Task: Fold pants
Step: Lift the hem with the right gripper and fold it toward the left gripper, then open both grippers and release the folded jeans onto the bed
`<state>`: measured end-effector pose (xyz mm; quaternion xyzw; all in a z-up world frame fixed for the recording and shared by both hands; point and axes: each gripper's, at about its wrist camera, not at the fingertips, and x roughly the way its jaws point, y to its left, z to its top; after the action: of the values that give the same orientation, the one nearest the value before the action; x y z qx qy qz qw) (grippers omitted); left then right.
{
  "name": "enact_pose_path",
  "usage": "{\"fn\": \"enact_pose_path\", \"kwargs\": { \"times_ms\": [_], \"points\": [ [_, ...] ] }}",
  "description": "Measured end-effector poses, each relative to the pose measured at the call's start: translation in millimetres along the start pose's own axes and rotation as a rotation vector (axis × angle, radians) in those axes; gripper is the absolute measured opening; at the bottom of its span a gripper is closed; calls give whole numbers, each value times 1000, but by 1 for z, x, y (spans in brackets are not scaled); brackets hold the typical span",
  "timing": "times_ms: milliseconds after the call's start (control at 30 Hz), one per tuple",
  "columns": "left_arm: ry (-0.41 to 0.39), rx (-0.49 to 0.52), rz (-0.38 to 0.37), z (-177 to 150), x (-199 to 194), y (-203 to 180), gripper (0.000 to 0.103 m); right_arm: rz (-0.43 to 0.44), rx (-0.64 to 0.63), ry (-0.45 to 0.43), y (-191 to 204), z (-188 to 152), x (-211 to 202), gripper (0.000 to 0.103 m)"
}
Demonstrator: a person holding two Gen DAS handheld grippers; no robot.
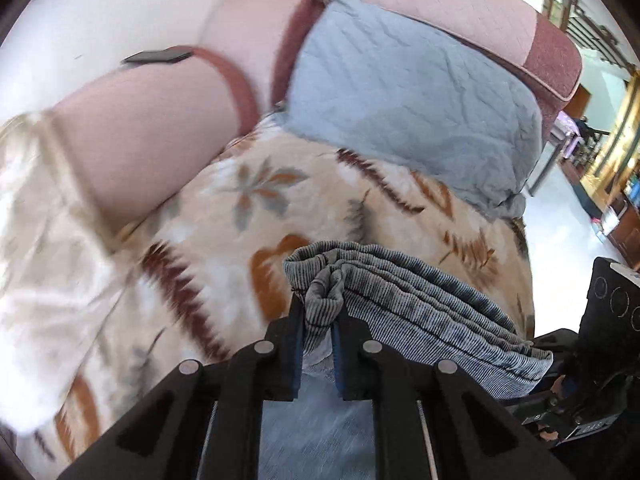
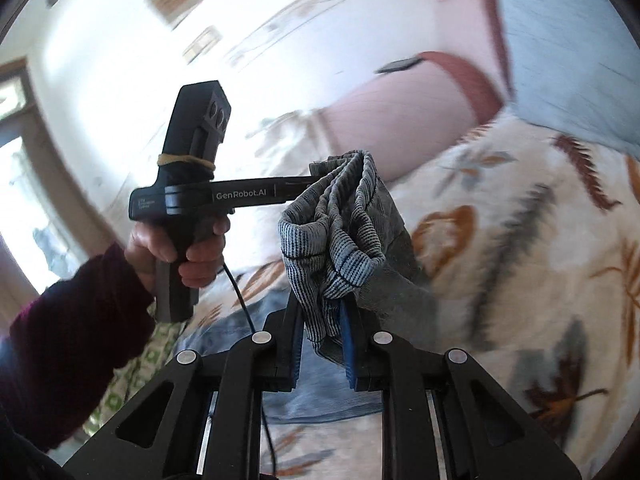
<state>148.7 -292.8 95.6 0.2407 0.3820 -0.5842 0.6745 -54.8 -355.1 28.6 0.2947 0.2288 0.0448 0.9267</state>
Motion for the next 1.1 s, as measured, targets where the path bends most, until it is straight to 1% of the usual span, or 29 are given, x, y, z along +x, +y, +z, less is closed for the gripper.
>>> {"fn": "enact_pose_path", "kwargs": {
  "times_ms": [133, 200, 267, 300, 333, 367, 400, 433, 467, 533, 600, 633, 667, 700, 733, 767, 833, 900, 933, 967, 1000, 1033, 1067, 1100],
  "points": [
    [77, -29, 62, -39, -4, 26, 15, 3, -70, 137, 33, -21, 40, 16],
    [122, -66, 86, -63, 1, 43, 18, -6, -97, 213, 45, -34, 62, 16],
    [163, -124, 117, -88, 8, 64, 21, -12, -102, 300, 49, -47, 83, 19],
    [181, -149, 132, -100, 10, 72, 22, -20, -94, 341, 49, -53, 92, 24],
    [197, -177, 151, -112, 12, 81, 22, -2, -79, 396, 49, -59, 103, 36],
    [213, -210, 171, -124, 13, 91, 22, 39, -57, 461, 49, -66, 112, 41],
    [224, -236, 183, -134, 13, 98, 22, 79, -35, 516, 51, -72, 119, 52],
    [226, -257, 202, -144, 9, 103, 22, 101, -29, 540, 52, -75, 121, 63],
    [219, -275, 219, -153, 3, 107, 22, 142, -38, 556, 55, -77, 121, 63],
    [179, -302, 209, -162, -13, 109, 22, 177, -59, 523, 55, -70, 114, 63],
    [128, -308, 208, -167, -33, 104, 22, 232, -29, 453, 46, -56, 100, 63],
    [102, -306, 209, -167, -43, 100, 22, 237, -10, 422, 41, -52, 95, 63],
    [70, -307, 210, -168, -53, 94, 22, 225, 17, 363, 32, -44, 89, 63],
    [47, -318, 211, -165, -59, 90, 23, 200, 32, 322, 26, -37, 86, 63],
    [29, -331, 211, -164, -63, 85, 23, 161, 56, 269, 15, -29, 83, 63],
    [15, -349, 209, -162, -65, 80, 23, 140, 83, 234, 7, -24, 83, 63],
    [-2, -384, 208, -159, -59, 67, 26, 116, 134, 201, -6, -20, 86, 63],
    [-3, -409, 182, -159, -45, 56, 26, 89, 202, 227, -25, -26, 96, 63],
    [23, -419, 201, -161, -34, 52, 26, 74, 225, 252, -32, -30, 103, 63],
    [78, -440, 234, -164, -19, 50, 26, 57, 241, 283, -34, -33, 110, 63],
    [128, -476, 236, -170, -6, 51, 26, 34, 258, 320, -40, -40, 115, 63],
    [164, -517, 222, -177, 5, 53, 26, 13, 285, 355, -48, -46, 120, 62],
    [189, -548, 214, -185, 13, 53, 27, -6, 321, 389, -58, -52, 125, 61],
    [194, -562, 216, -192, 17, 53, 27, -10, 349, 404, -65, -55, 125, 58]
  ]
}}
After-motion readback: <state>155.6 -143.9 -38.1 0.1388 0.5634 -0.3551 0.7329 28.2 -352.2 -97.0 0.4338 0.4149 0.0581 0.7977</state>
